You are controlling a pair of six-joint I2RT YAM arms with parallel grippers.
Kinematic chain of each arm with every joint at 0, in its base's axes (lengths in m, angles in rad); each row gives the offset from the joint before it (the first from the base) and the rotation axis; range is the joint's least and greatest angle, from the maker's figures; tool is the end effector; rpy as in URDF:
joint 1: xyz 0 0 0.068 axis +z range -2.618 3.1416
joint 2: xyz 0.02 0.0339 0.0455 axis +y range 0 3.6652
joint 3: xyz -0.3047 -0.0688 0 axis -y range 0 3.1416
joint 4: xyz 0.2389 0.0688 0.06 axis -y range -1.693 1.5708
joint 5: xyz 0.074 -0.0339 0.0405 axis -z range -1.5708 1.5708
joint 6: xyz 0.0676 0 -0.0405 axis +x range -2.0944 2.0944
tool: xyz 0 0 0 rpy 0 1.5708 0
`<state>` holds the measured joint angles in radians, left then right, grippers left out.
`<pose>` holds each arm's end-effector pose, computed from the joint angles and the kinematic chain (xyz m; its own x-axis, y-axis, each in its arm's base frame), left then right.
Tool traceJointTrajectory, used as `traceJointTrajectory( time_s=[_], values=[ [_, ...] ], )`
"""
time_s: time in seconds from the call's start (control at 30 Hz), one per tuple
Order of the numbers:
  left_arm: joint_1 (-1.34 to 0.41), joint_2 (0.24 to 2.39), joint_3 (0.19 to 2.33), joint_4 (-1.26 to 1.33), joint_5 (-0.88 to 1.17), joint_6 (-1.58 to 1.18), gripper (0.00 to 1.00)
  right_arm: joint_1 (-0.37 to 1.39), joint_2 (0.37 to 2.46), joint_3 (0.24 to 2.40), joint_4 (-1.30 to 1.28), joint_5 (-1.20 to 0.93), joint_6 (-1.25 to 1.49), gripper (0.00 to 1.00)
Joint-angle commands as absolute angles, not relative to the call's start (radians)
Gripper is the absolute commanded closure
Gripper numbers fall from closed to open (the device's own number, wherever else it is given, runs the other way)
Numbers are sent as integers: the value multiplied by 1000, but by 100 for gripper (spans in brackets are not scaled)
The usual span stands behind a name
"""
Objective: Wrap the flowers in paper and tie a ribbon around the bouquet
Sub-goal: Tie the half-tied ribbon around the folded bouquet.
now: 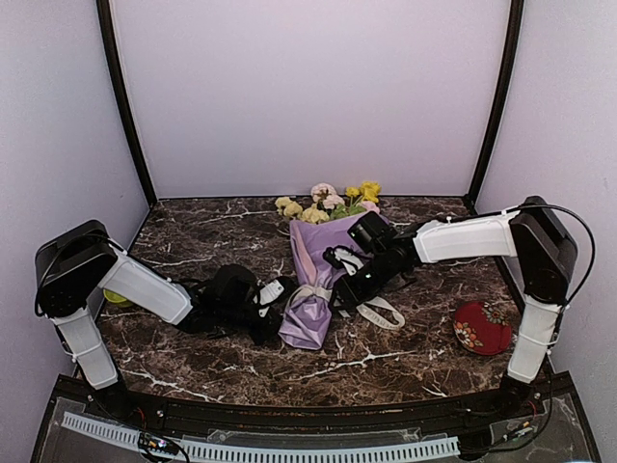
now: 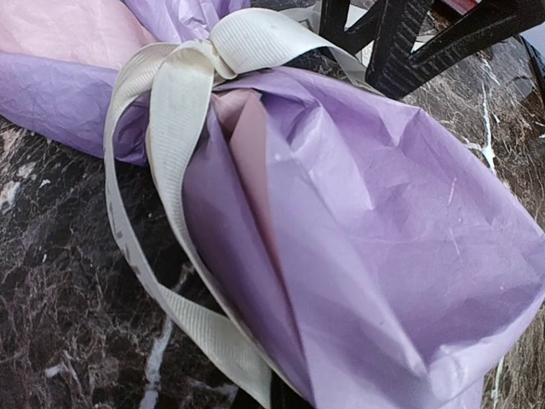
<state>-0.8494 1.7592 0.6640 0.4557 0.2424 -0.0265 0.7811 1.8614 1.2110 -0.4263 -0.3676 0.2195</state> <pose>0.2202 -0.2749 0.1446 -0.4167 0.4348 -0.7983 0.8454 0.5082 -0.1645 0.2661 0.2980 0.1878 -0.7796 -0.4868 -0.3940 -0.6233 0.6647 0.4121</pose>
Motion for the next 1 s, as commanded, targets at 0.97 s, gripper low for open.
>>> traceJointTrajectory(
  time_s=[0.97],
  values=[
    [-793, 1809, 643, 476, 179, -119, 100, 809, 1565, 885, -567, -494, 304, 100]
  ],
)
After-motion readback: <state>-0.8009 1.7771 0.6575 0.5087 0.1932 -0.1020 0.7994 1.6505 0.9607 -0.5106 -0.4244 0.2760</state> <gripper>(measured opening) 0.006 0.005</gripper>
